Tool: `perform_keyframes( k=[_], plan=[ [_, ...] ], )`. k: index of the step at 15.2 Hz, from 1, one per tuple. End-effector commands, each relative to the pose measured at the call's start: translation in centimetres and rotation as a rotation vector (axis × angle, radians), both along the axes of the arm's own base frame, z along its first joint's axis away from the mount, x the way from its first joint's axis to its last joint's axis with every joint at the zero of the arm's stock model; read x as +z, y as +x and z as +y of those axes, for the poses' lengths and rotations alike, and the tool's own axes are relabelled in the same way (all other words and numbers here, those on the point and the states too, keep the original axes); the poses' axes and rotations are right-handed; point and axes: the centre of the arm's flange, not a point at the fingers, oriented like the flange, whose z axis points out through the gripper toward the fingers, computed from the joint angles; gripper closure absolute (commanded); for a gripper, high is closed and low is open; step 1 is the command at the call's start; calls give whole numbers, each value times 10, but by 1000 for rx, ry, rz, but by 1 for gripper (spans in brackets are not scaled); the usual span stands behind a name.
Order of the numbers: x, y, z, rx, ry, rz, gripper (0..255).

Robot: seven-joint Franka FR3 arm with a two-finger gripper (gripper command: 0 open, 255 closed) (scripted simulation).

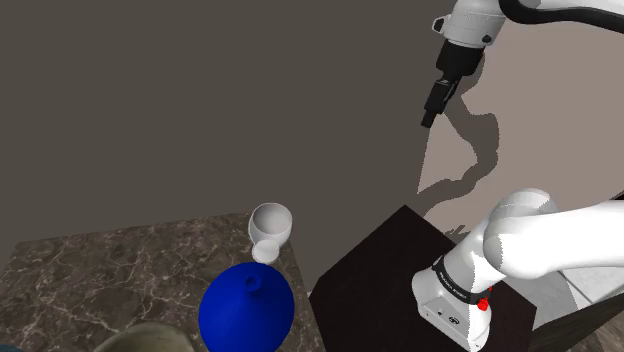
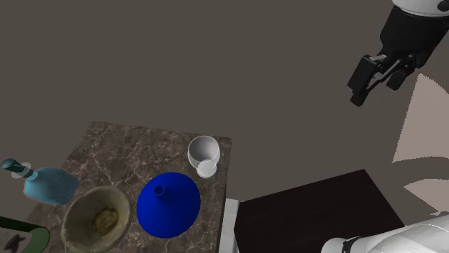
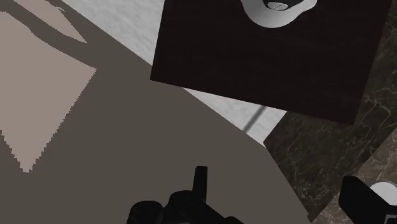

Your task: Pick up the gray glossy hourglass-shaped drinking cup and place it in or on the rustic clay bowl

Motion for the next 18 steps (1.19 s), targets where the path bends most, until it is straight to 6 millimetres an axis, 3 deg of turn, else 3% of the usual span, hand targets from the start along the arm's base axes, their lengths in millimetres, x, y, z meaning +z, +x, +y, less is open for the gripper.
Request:
perform_keyframes(
  k=[1, 18],
  plan=[
    [0, 0, 0, 0, 0, 0, 0],
    [-121, 45, 165, -10, 110, -18, 0]
  ],
)
